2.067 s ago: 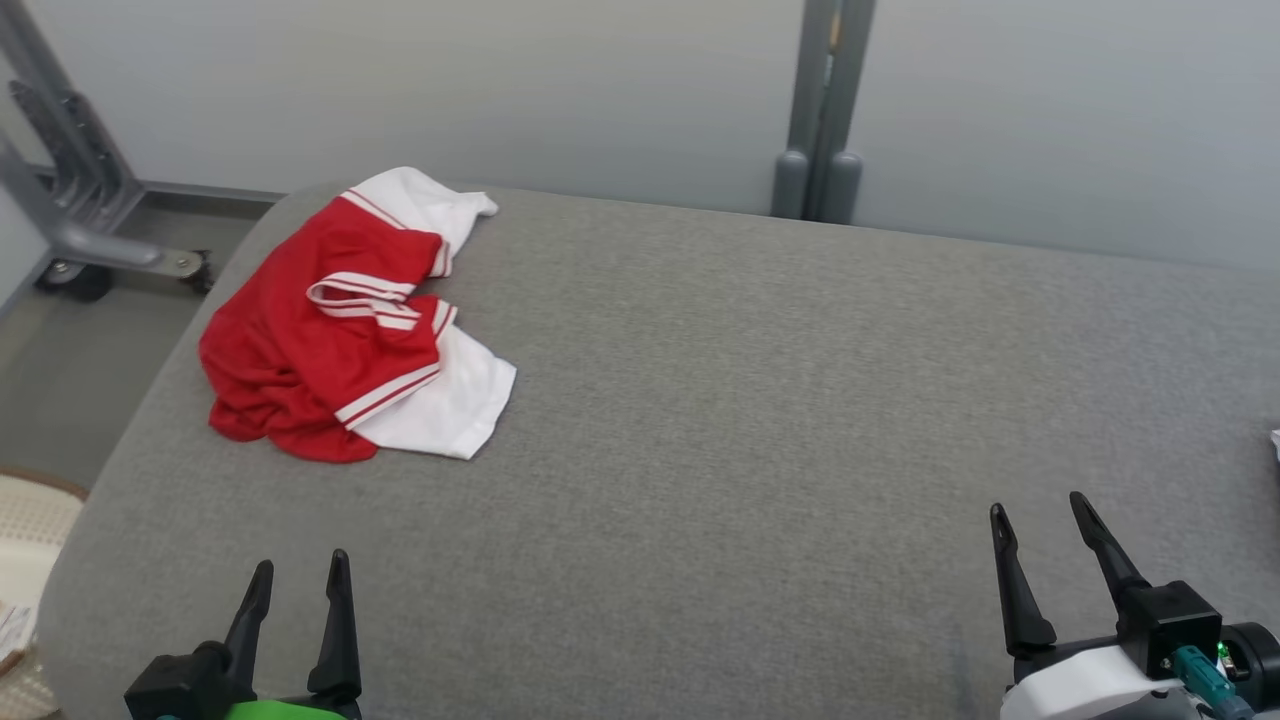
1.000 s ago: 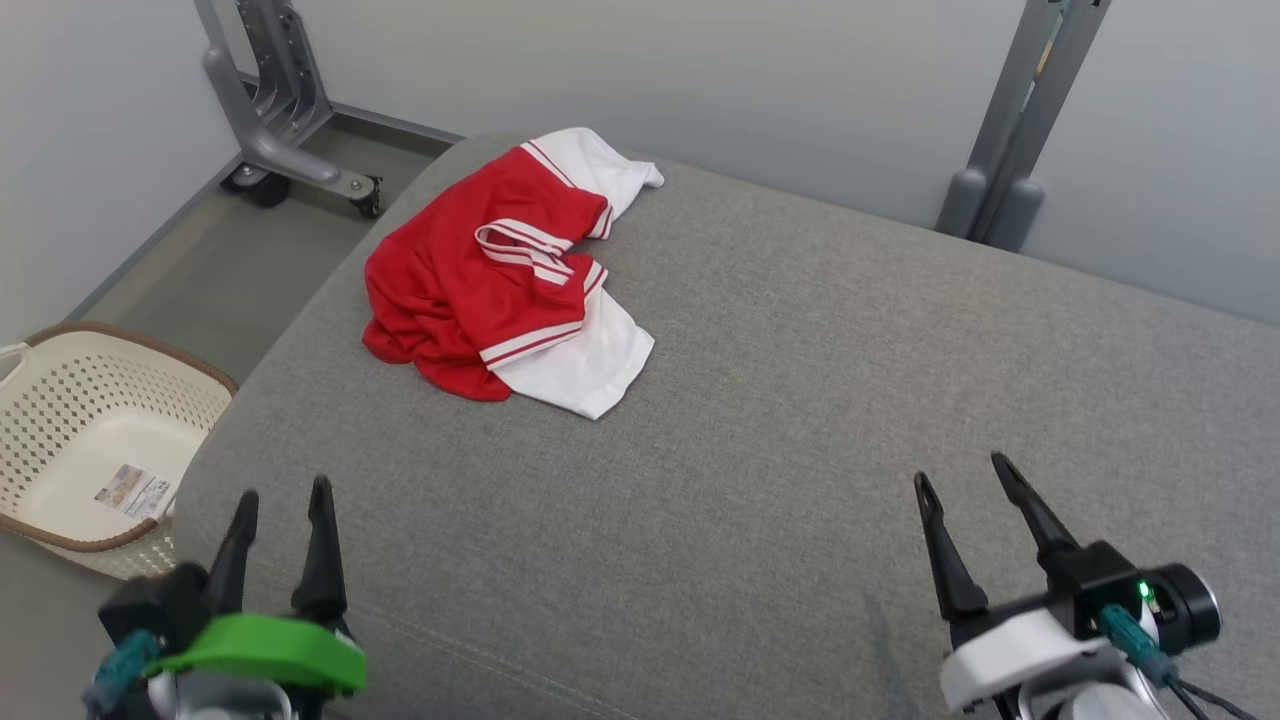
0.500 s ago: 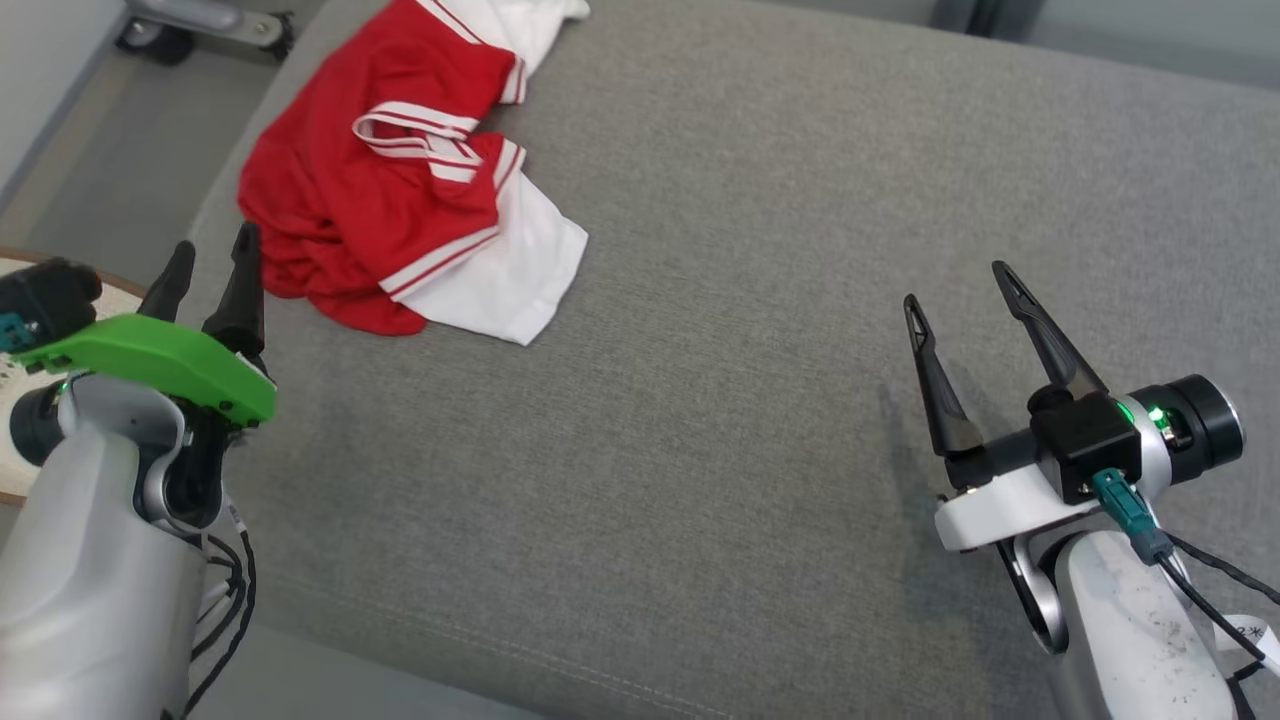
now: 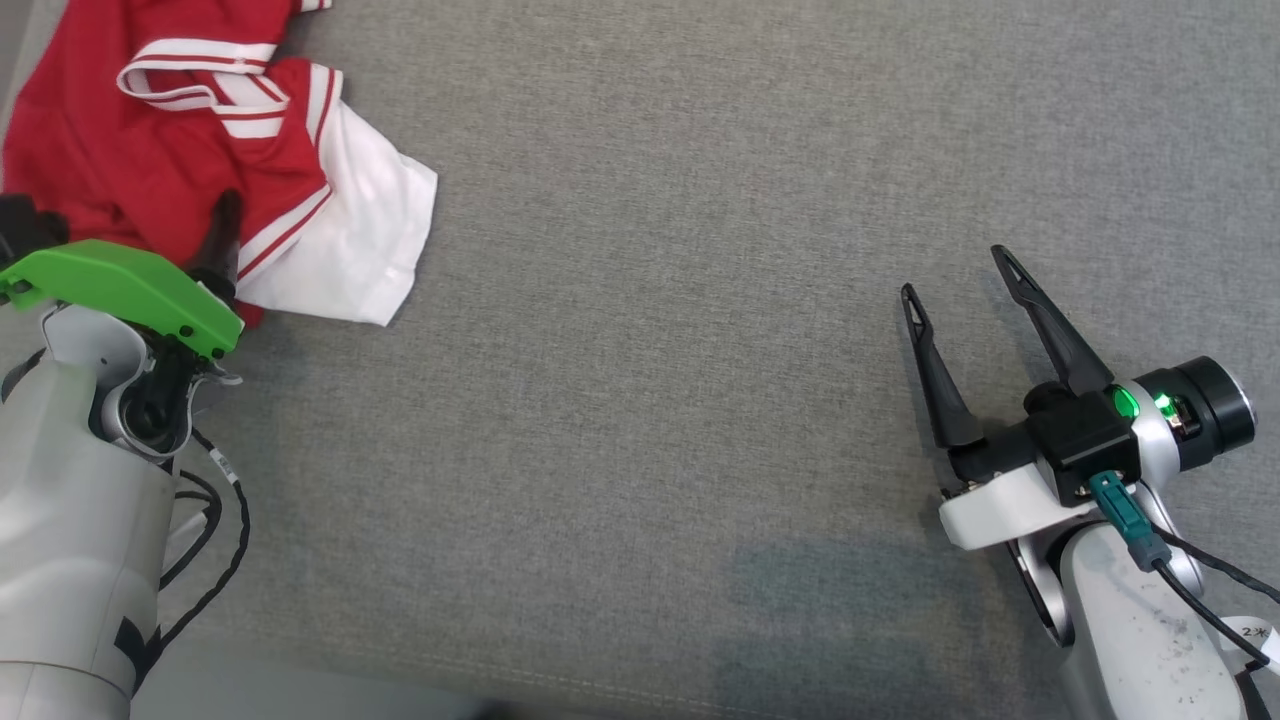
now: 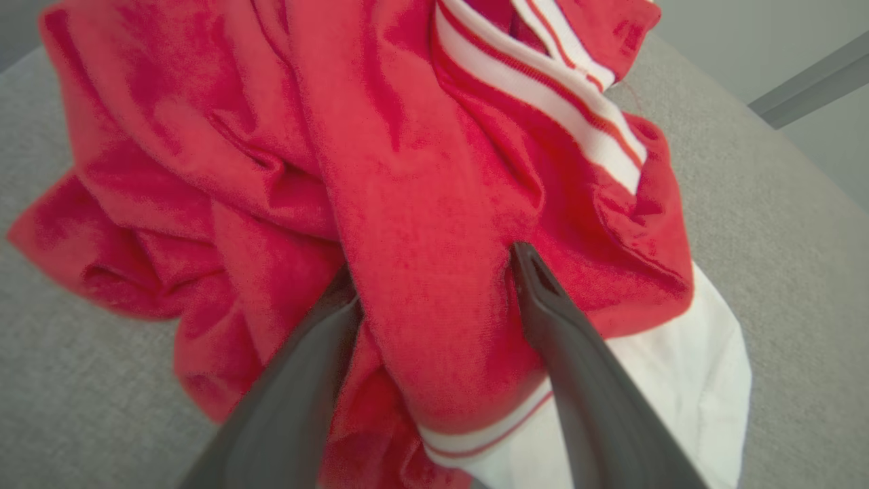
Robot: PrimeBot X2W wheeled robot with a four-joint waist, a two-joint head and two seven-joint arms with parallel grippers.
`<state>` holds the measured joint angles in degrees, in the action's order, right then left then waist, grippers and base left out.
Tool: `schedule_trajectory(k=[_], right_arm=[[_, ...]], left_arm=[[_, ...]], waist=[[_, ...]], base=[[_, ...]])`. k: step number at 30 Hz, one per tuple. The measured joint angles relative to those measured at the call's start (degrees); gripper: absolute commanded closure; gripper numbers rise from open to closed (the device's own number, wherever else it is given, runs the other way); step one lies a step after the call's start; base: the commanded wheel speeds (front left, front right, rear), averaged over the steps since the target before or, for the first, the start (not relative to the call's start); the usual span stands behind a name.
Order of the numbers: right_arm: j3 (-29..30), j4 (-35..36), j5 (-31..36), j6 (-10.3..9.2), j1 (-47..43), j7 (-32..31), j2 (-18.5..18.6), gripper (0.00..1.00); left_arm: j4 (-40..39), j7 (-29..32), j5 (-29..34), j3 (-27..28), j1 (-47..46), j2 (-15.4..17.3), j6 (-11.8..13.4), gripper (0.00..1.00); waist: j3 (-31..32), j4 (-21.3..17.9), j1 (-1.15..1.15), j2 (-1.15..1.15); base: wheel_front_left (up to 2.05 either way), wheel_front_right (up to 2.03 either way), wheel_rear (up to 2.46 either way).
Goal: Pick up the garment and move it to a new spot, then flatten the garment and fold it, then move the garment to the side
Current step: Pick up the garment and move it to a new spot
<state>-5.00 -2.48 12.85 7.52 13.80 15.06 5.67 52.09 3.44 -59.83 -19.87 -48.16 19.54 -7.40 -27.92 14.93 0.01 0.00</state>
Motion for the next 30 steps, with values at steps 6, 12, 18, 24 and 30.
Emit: schedule_trajectory(k=[6,12,18,24,30], right_arm=[[-0.9,1.0,0.1,0.01,-0.5,0.0,0.3,0.00],[-0.3,2.0,0.1,0.01,-1.1,-0.2,0.0,0.00],[0.7,1.5,-0.8,0.00,-1.5,-0.2,-1.0,0.00],[0.8,-0.9,-2.7,0.00,-1.4,-0.1,-2.0,0.00],[0.2,-1.7,-5.7,0.01,-1.2,-0.1,-2.8,0.00]], left_arm=[[5.3,-1.8,-2.5,-1.8,-0.8,0.8,-0.1,0.00],[6.4,-2.8,-4.9,-4.0,-0.7,1.7,-0.1,0.98],[-0.2,-2.0,-6.6,-9.1,1.1,2.6,0.1,1.00],[-11.8,-1.3,-8.9,-15.6,4.2,4.6,0.0,1.00],[-22.2,-1.8,-9.4,-20.7,4.8,7.1,0.0,1.00]], waist=[[-1.5,-2.5,0.00,0.00],[-1.3,-3.7,-0.01,0.00],[0.2,-3.8,-0.01,0.00],[2.8,-3.7,-0.01,0.00],[5.5,-5.0,-0.01,0.00]], base=[[0.00,0.00,0.00],[0.00,0.00,0.00],[0.00,0.00,0.00],[0.00,0.00,0.00],[0.00,0.00,0.00]])
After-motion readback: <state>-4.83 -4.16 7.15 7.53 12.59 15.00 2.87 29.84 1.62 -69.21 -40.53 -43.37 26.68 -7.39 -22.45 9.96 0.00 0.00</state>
